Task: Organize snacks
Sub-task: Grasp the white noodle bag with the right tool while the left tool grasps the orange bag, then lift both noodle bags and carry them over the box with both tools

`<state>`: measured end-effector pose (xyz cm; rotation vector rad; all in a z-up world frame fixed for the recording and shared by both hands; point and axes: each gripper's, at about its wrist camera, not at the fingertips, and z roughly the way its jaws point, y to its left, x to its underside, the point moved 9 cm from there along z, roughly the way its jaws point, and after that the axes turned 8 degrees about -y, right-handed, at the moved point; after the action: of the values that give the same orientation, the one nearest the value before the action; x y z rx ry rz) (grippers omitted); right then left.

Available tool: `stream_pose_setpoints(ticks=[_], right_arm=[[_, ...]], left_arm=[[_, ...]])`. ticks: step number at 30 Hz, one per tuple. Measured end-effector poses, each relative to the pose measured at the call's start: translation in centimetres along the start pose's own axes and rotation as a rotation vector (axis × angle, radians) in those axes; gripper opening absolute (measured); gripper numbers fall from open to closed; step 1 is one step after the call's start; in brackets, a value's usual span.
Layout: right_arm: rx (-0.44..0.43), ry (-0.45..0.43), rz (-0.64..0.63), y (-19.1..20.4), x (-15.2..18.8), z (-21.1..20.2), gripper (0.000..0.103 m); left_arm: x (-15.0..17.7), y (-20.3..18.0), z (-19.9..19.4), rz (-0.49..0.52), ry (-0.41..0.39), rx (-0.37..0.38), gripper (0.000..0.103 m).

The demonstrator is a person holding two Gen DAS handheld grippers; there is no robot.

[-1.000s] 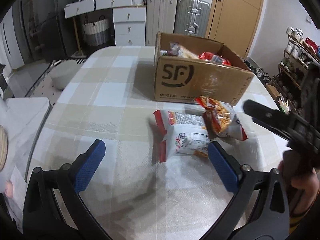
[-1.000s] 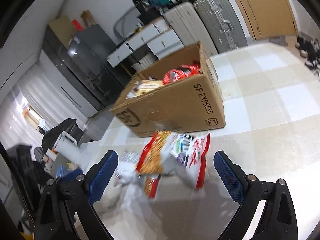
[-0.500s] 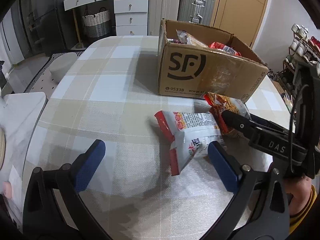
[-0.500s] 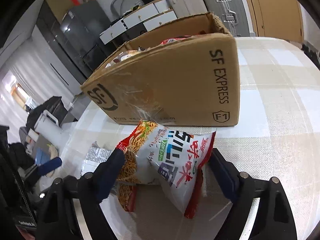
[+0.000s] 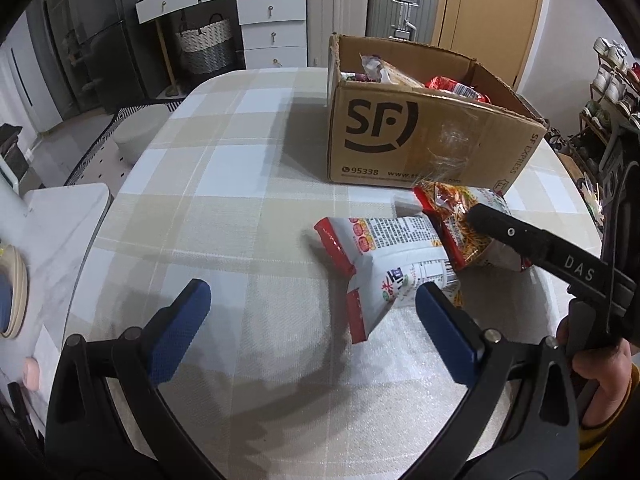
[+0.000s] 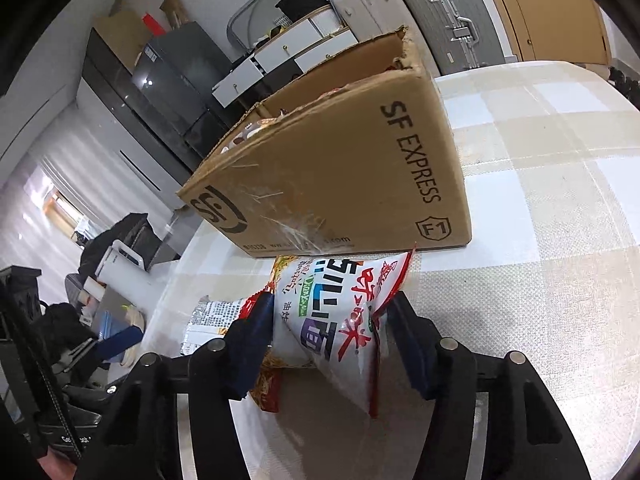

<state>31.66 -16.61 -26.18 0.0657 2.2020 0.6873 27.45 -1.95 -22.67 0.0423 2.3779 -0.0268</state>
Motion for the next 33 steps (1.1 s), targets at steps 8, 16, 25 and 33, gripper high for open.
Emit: stream_pose_setpoints(ticks=[8, 16, 25, 33], right_arm=[[-0.014, -0.004, 0.005, 0.4, -0.1, -0.5, 0.054], [-0.010, 0.016, -0.035, 0.9, 0.4, 0.1, 0.061], [0.112, 0.074, -0.234, 2.9, 1.6, 1.6, 0.072], [0.130, 0.066, -0.299, 3.6, 2.1, 1.1, 0.057]], left_arm=[[0.3, -0.2, -1.2, 0.011, 0.002, -0.017, 0.102], [0.9, -0.2, -2.9, 0.008, -0.002, -0.012, 0.102], [2.0, 0.8, -4.7, -0.027, -0.010, 0.019, 0.102], [2.7, 2.1, -5.2, -0.067, -0.006, 0.037, 0.102]])
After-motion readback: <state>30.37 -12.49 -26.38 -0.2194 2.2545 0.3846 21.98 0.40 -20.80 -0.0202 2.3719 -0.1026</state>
